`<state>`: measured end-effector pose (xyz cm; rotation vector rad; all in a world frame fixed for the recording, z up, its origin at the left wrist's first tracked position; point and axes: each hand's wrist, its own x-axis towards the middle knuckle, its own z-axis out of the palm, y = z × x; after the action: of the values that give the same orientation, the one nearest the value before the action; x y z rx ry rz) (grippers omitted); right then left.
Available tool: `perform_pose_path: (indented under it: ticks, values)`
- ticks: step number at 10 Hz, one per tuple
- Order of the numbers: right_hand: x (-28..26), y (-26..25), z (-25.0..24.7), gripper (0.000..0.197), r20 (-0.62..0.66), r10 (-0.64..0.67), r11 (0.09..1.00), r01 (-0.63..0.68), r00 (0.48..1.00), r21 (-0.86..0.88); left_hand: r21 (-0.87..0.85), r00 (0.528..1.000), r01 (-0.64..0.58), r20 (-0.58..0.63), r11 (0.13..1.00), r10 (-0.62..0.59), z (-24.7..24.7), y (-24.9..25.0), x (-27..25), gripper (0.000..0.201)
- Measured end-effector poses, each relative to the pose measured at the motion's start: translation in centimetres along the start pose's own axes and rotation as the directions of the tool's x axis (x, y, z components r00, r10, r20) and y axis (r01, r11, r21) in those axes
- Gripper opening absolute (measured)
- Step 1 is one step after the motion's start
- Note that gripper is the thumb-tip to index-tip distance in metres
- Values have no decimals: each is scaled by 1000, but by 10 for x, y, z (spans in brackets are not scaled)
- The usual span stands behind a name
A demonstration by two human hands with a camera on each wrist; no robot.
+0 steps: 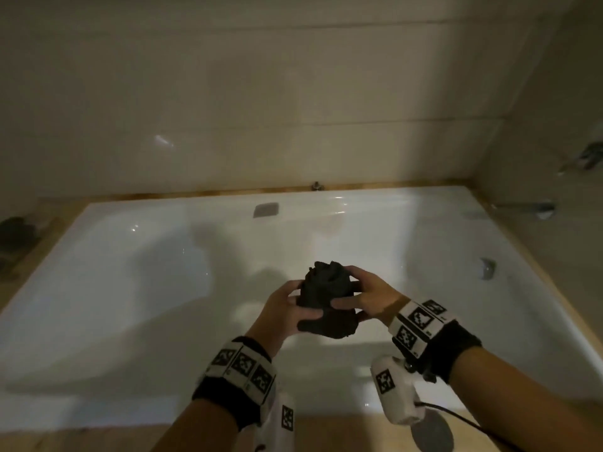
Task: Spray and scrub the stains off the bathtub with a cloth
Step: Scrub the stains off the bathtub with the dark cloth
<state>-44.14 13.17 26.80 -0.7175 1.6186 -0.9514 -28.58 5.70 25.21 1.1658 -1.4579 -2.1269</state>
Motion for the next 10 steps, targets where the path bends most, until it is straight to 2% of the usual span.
perform_pose_path:
  ticks: [1, 2, 3, 4, 5, 6, 7, 8, 9, 10]
  values:
    - [5, 41, 16, 55, -34, -40, 988, 34, 999, -150, 103, 991, 118, 48, 988, -123, -18, -38, 1, 52]
    - [13, 85, 27, 57, 47, -36, 913, 52, 998, -405, 230, 979, 183, 50, 956, -200, -36, -81, 5, 54]
    - [30, 125, 37, 57, 163, 89, 834, 16, 983, -551, 300, 968, 196, 91, 934, -232, -46, -123, 8, 57]
    - [46, 164, 49, 60, 194, 247, 785, -78, 949, -615, 456, 956, 185, 120, 871, -266, -48, -166, 13, 55]
    - [55, 195, 56, 52, 205, 380, 625, -87, 902, -776, 608, 947, 186, 98, 772, -306, -47, -206, 17, 25]
    - [58, 226, 61, 41, 201, 444, 513, -64, 873, -856, 711, 933, 191, 83, 677, -350, -40, -237, 22, 27]
    - [60, 249, 67, 44, 172, 406, 436, -25, 897, -899, 709, 929, 224, 52, 669, -366, -33, -254, 25, 12]
    - [63, 262, 74, 47, 169, 369, 358, 28, 914, -933, 748, 940, 177, 64, 640, -336, -36, -279, 36, 16]
    - [63, 261, 78, 24, 193, 333, 270, 103, 923, -957, 773, 946, 170, 45, 612, -321, -37, -284, 39, 26]
    - [59, 249, 82, 32, 212, 266, 218, 156, 940, -963, 729, 958, 185, 16, 658, -287, -43, -273, 33, 19]
